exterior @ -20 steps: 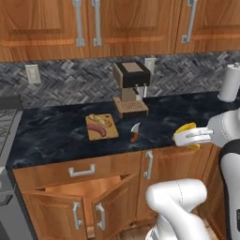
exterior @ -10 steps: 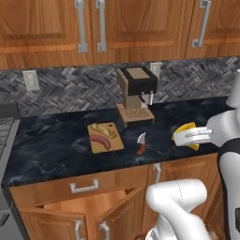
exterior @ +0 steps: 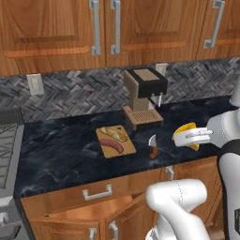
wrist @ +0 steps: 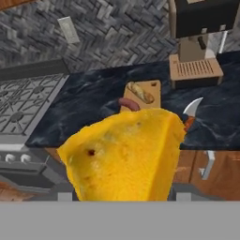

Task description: Retrieve the sausage and cheese from the fridge and place them on the cutting board on the counter.

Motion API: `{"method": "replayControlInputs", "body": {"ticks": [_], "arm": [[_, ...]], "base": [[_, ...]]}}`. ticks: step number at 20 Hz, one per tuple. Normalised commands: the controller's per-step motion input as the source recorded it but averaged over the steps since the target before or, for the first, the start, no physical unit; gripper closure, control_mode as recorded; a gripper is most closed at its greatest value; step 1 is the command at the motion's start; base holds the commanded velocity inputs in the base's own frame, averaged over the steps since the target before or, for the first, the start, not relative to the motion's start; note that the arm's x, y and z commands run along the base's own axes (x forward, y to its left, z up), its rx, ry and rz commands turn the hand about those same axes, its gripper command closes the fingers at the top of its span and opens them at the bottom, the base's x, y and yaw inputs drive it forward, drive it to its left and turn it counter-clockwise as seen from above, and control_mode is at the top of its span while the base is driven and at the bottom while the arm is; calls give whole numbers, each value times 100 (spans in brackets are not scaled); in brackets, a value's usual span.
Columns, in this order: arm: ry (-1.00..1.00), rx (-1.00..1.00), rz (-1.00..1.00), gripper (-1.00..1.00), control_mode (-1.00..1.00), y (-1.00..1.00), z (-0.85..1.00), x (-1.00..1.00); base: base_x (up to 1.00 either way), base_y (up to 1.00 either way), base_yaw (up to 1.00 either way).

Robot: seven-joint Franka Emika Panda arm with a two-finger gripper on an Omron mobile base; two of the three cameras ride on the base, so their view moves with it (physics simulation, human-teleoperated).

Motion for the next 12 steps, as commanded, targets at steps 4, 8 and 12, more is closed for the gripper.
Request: {"method": "replayControlInputs", "body": {"ticks": [4,8,12], "arm": [[0,0,0,100,100,0,0,0],[0,0,0,100,100,0,0,0],[0,0,0,100,100,0,0,0]], "base": [[79,19,-9],[69,9,-5],[40,7,-3]]}}
